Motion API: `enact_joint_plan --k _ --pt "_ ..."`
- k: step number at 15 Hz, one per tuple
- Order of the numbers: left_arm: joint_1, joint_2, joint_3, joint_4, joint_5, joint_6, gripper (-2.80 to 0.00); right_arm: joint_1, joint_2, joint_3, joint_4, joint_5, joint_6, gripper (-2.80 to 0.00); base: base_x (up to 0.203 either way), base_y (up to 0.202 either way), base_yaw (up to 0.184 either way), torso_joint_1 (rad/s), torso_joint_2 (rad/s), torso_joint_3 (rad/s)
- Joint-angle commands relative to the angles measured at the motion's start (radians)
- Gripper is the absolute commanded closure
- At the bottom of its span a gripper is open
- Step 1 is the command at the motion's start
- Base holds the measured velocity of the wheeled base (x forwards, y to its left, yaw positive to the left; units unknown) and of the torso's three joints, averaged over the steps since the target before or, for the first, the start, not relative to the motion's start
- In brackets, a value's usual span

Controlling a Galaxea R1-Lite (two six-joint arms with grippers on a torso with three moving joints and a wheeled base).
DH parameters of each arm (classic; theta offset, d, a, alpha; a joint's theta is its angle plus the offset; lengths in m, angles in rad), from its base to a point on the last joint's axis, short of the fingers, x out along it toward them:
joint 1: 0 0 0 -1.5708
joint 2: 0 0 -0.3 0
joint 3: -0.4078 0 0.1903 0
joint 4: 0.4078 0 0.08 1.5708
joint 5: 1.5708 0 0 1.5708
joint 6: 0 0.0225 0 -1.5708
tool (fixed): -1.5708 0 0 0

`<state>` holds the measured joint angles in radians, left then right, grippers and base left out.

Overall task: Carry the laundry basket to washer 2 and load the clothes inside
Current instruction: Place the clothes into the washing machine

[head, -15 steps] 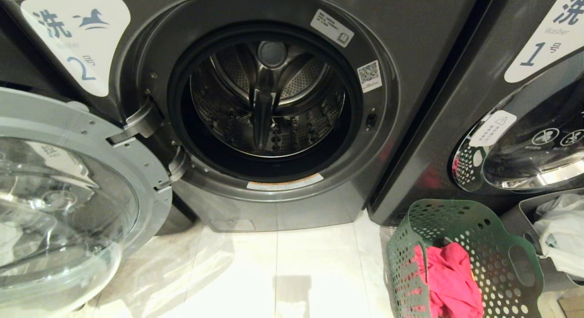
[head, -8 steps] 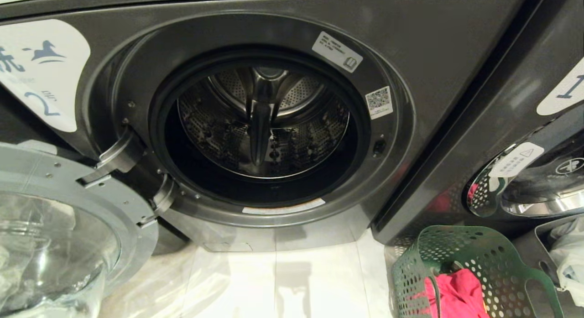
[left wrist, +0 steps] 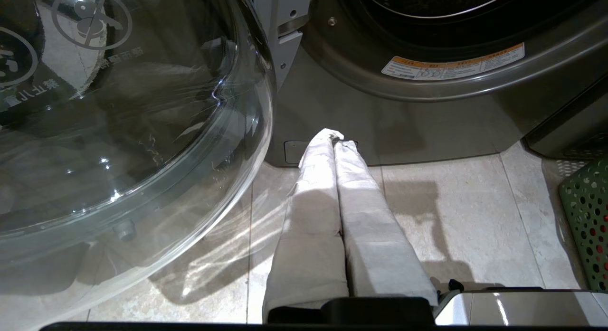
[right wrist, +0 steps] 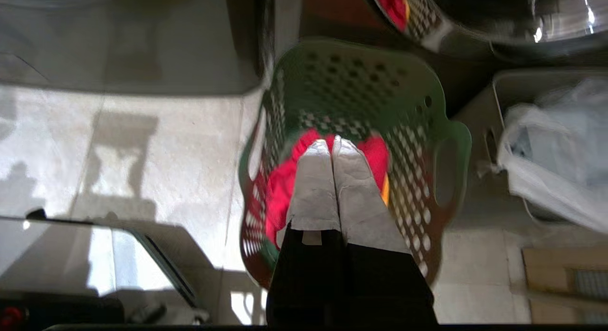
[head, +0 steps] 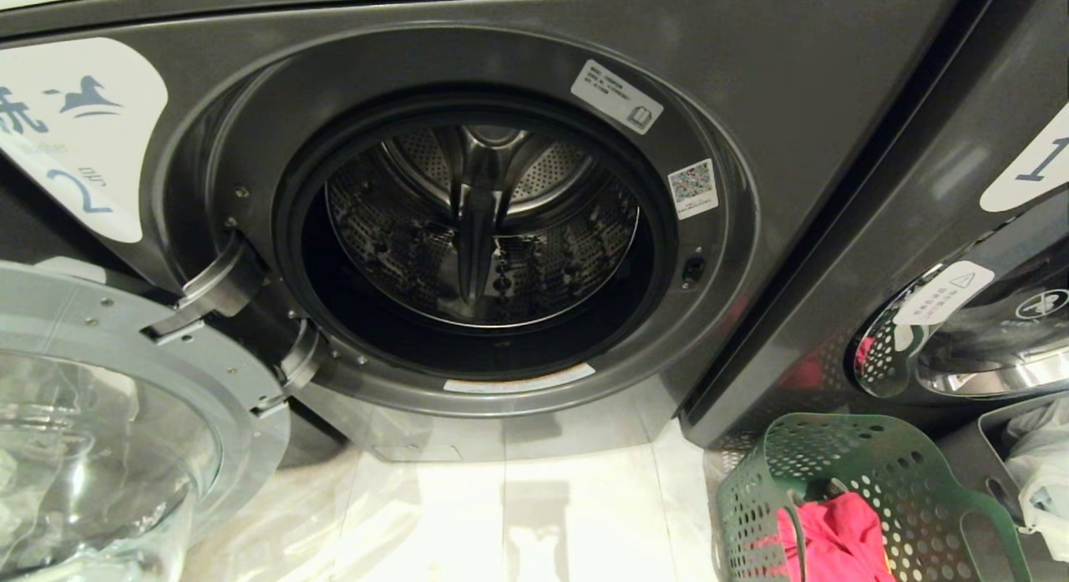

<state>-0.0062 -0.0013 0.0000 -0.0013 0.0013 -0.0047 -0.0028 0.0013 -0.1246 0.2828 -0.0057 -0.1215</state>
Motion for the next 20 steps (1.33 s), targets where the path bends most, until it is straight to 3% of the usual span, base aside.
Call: enact_joint_plan --k 1,4,7,9,11,16,20 --pt "0.0 0.001 0.0 0.0 0.0 -0.001 0.0 -0.001 0.018 -0.067 -0.001 -0.018 -0.005 0.0 0.0 0.0 0.0 0.0 0.0 0.0" --pt "0.0 0.001 0.0 0.0 0.0 0.0 0.0 -0.002 0.255 -0.286 0.05 -0.088 0.089 0.0 0.0 0.0 0.0 0.0 0.0 0.0" --pt "0.0 0.001 0.0 0.0 0.0 0.0 0.0 -0.006 0.652 -0.428 0.115 -0.157 0.374 0.0 0.0 0.0 0.0 0.0 0.0 0.0" --pt "-0.001 0.001 0.0 0.0 0.0 0.0 0.0 -0.007 0.87 -0.427 0.149 -0.186 0.552 0.0 0.0 0.0 0.0 0.0 0.0 0.0" --pt "0.0 0.001 0.0 0.0 0.0 0.0 0.0 -0.009 1.051 -0.396 0.139 -0.186 0.654 0.0 0.0 0.0 0.0 0.0 0.0 0.0" --pt "0.0 0.001 0.0 0.0 0.0 0.0 0.0 -0.063 1.404 -0.261 -0.19 -0.165 0.747 0.0 0.0 0.0 0.0 0.0 0.0 0.0" --pt "0.0 0.001 0.0 0.0 0.0 0.0 0.0 -0.22 1.629 -0.233 -0.328 -0.104 0.744 0.0 0.0 0.0 0.0 0.0 0.0 0.0"
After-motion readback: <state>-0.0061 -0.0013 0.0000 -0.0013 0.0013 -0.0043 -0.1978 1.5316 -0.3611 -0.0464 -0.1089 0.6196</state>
